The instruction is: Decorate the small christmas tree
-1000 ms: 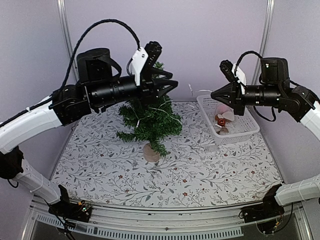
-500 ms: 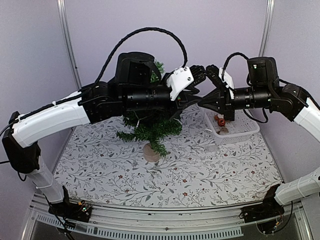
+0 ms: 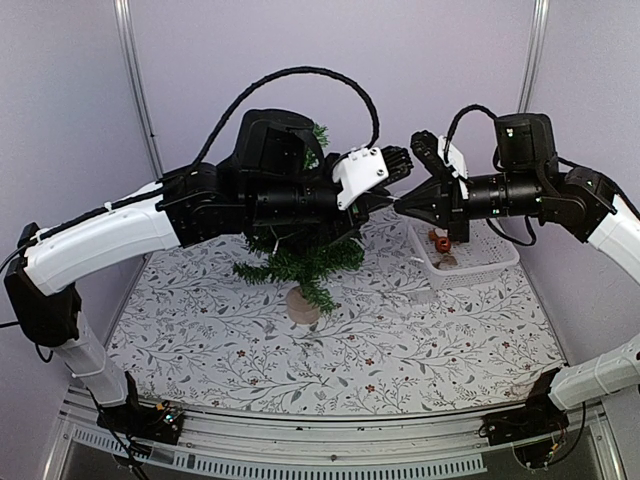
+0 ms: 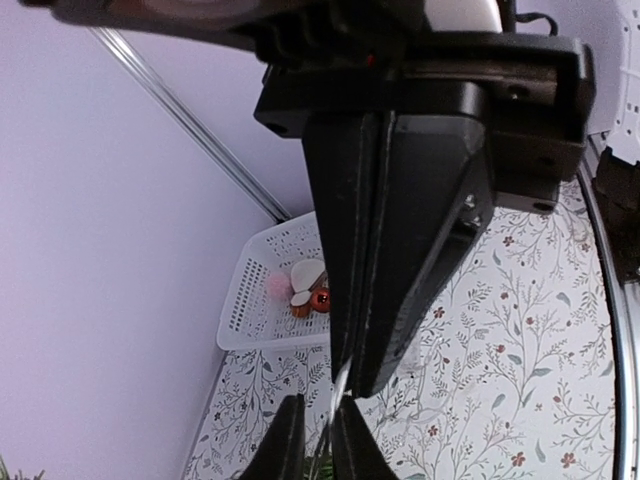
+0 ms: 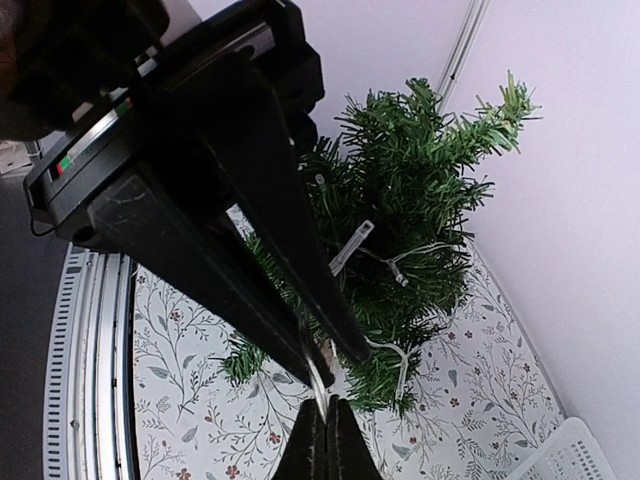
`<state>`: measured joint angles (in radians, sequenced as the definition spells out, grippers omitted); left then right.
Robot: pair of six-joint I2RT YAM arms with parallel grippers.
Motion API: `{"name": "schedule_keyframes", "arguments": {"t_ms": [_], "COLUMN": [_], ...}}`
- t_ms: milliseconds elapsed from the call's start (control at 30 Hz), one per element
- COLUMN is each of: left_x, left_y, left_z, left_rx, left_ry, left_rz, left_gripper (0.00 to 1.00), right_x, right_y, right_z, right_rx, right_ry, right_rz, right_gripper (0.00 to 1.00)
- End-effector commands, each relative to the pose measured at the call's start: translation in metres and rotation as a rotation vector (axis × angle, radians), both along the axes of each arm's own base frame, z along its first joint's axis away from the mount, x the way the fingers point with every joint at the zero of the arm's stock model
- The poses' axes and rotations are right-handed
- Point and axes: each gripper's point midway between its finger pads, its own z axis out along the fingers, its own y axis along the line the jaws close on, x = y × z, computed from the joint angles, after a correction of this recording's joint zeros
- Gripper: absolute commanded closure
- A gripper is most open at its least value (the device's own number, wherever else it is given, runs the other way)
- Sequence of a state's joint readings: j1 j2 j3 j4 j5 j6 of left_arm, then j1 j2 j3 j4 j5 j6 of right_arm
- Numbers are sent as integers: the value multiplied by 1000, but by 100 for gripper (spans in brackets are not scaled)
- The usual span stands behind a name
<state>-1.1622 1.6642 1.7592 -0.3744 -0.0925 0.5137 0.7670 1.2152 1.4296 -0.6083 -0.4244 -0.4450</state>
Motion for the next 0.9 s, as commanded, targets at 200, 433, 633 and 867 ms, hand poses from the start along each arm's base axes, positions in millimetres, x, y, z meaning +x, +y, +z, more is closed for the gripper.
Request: {"name": "schedule_keyframes", "arguments": {"t_ms": [200, 433, 633, 867], "left_x": [5, 12, 17, 21], "left_y": [4, 26, 35, 42], "left_z": [26, 60, 79, 94], "left_rx": [-77, -220, -296, -360], "left_ry": [-29, 3, 17, 28], "left_rz": [2, 19, 26, 18], "left_gripper": [100, 100, 100, 100], "right_x": [2, 20, 26, 25], "right_y": [1, -33, -52, -55], "right_z": [0, -27, -79, -135], "right_rx": [48, 184, 215, 253], "right_ry": [-20, 36, 73, 108], "right_rz": [-28, -154, -237, -251], "right_gripper": [62, 19, 3, 12]}}
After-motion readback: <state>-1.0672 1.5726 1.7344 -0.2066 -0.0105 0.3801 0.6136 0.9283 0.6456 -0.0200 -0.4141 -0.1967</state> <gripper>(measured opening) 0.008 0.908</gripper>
